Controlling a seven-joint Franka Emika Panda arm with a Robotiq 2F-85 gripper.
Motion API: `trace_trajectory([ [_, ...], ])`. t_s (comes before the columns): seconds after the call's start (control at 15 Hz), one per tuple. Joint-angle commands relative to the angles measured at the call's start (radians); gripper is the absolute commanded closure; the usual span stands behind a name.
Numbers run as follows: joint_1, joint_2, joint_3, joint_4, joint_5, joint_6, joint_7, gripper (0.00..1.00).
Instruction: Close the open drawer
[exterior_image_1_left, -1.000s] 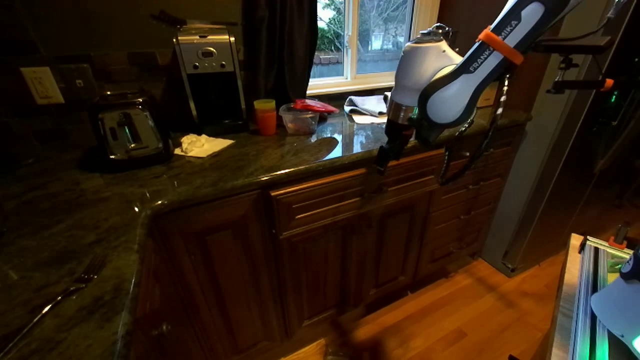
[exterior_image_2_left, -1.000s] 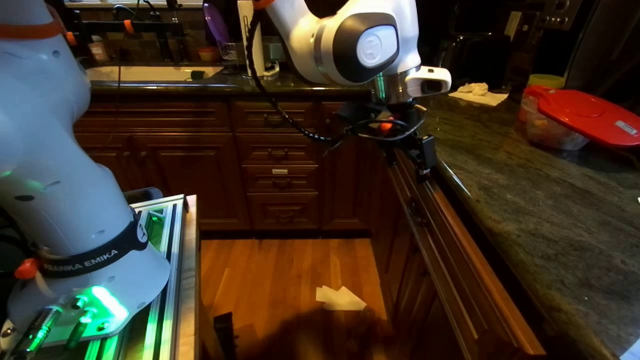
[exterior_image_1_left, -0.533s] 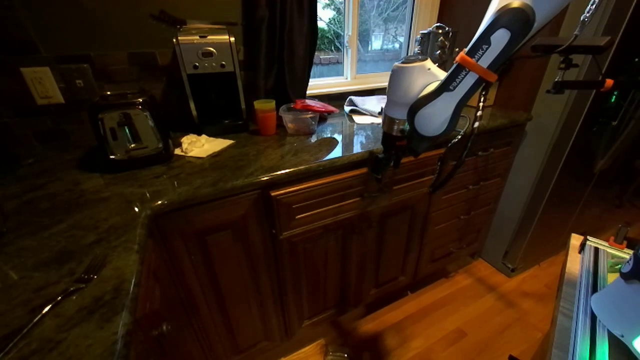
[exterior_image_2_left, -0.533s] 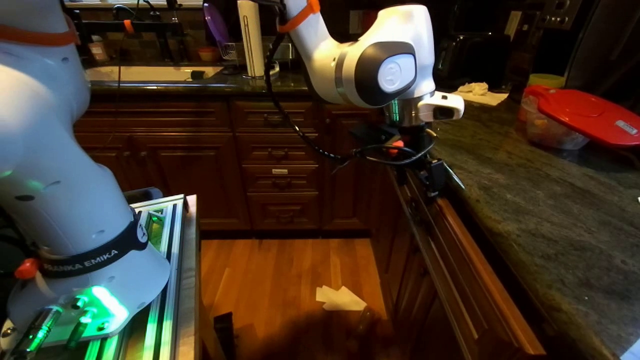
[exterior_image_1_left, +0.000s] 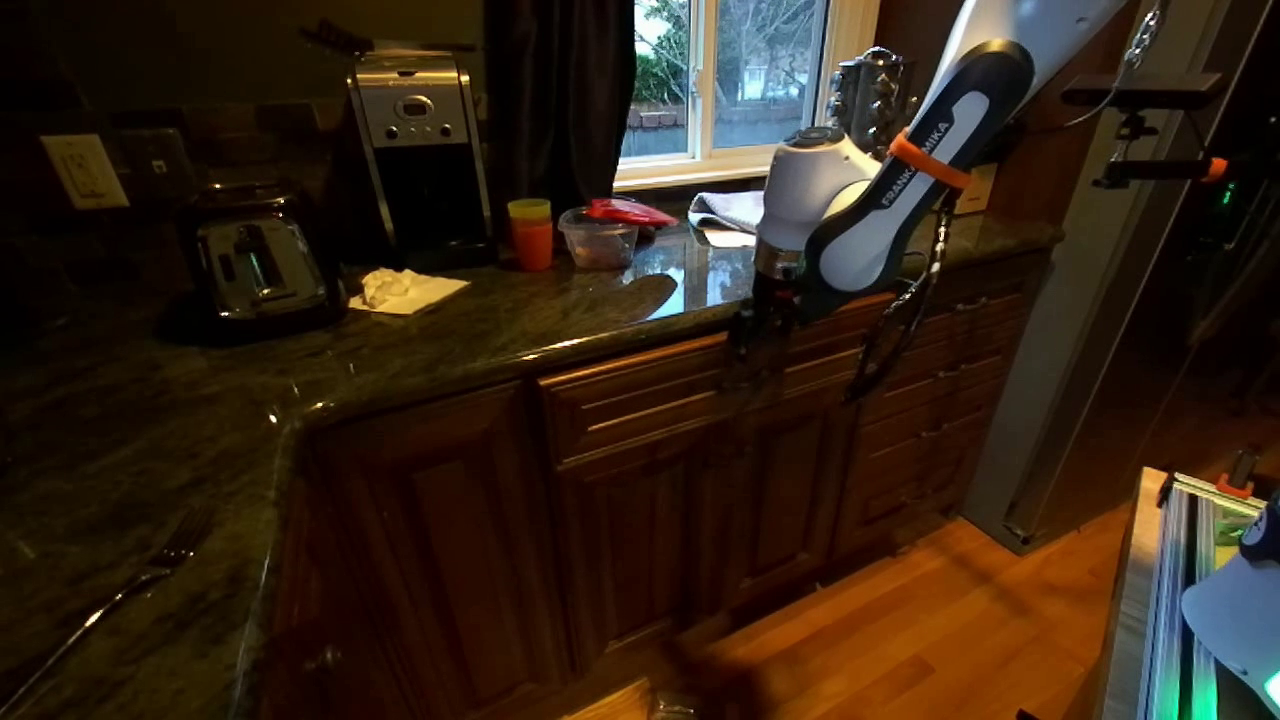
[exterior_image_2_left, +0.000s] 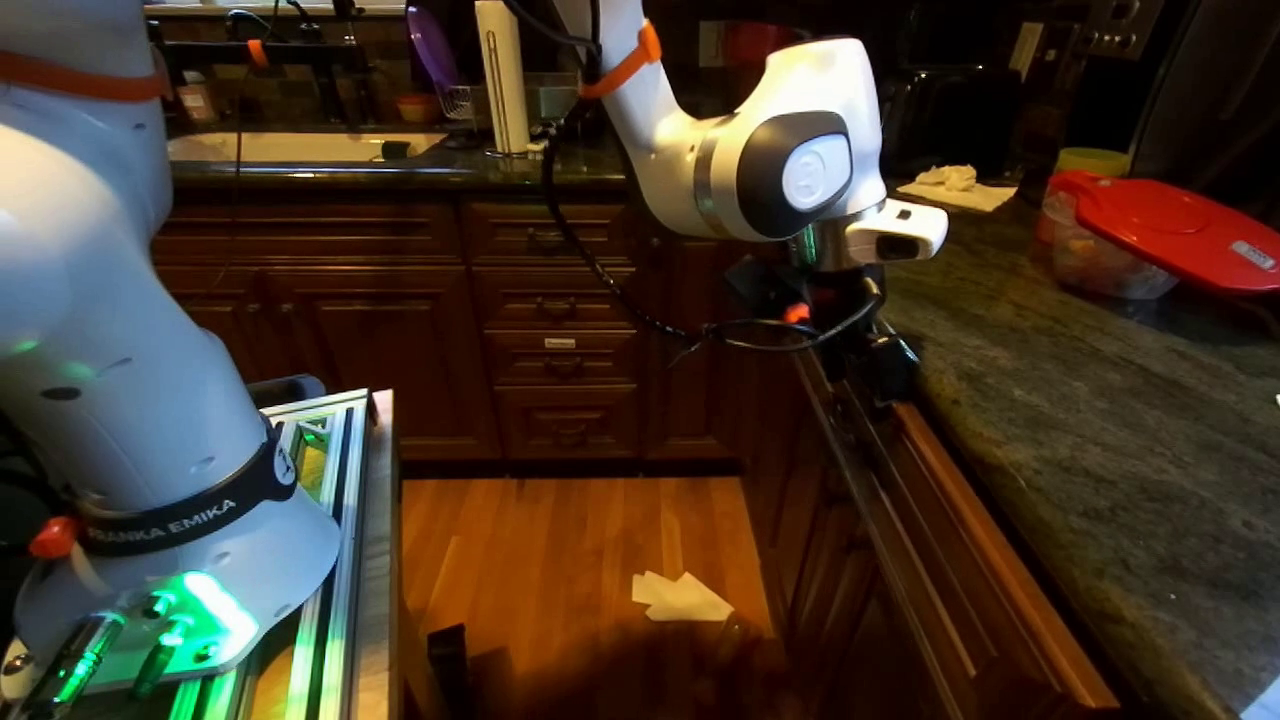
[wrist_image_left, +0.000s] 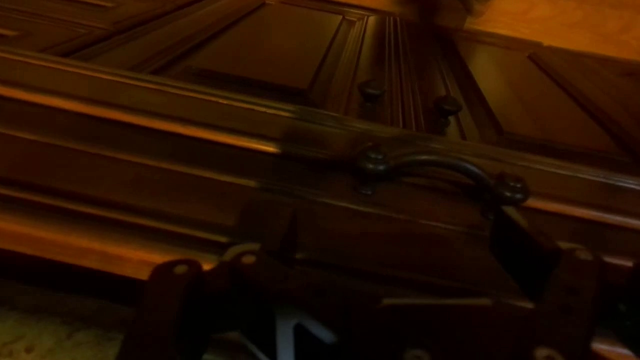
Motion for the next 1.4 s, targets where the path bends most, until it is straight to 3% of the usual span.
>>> trace_trajectory([
  [0.0,0.059,0.078,-0.075,0.045,-0.004,0.122,0.078,0.0],
  [0.13,0.075,0.108,-0.108,0.062,-0.035,0.198,0.125,0.0],
  [0.27,0.1,0.114,-0.131,0.053,-0.044,0.197,0.143,0.0],
  [0.73,0.265,-0.092,-0.289,-0.052,-0.273,-0.088,0.106,0.0],
  [0.8,0.267,-0.151,-0.282,-0.08,-0.293,-0.146,0.067,0.0],
  [1.0,0.138,-0.323,-0.12,-0.146,-0.306,-0.322,-0.039,0.0],
  [1.2,0.038,-0.477,0.001,-0.23,-0.169,-0.388,-0.221,0.0],
  [1.33,-0.004,-0.56,0.045,-0.271,-0.059,-0.429,-0.335,0.0],
])
